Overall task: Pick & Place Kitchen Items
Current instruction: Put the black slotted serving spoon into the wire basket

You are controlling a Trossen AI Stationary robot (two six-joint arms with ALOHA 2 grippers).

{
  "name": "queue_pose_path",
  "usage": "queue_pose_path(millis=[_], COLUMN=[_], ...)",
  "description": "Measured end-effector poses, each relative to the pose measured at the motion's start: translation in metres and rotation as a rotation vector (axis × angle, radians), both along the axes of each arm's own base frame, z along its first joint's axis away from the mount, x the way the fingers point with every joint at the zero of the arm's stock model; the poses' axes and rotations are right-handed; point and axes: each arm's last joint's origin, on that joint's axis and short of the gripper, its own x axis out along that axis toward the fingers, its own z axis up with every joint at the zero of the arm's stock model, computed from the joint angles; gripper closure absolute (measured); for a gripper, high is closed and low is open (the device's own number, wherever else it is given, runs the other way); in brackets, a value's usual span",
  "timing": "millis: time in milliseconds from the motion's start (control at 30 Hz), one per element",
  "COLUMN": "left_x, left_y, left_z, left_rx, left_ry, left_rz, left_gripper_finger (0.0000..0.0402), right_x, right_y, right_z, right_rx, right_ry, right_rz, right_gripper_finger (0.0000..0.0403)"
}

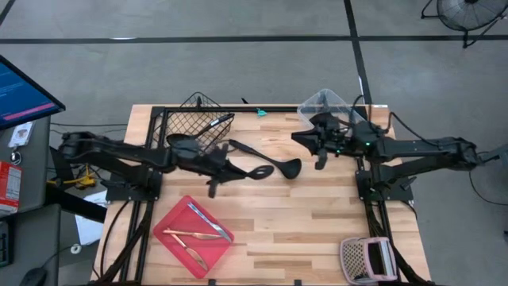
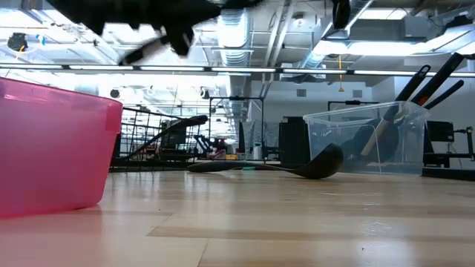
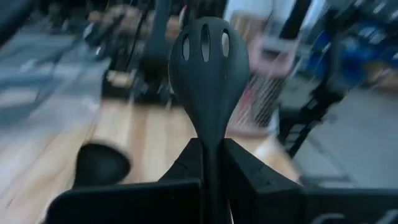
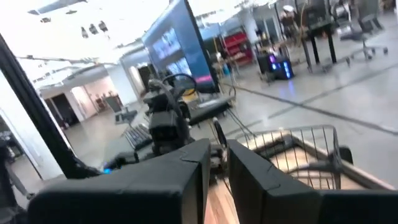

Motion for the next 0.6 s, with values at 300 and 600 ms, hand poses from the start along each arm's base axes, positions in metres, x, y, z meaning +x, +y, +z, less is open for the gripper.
queue_pose_path(millis=[300,600], left_x=[-0.052,-0.101], left_y=[-0.003,-0.007], left_z=[0.064,0.11], left_rx=[-0.096,-0.176], left_ry=[-0.273,-0.587], left_rz=[-0.074,-0.215], left_gripper_finger=[0.039,0.039], right_x=[-0.006,0.007], right_y=[0.0,-0.001], right_z=[0.005,-0.005], right_rx=[-0.015,-0.012], right_ry=[-0.026,0.025], right_rz=[-0.002,-0.002], right_gripper_finger=[0.0351,0.0351])
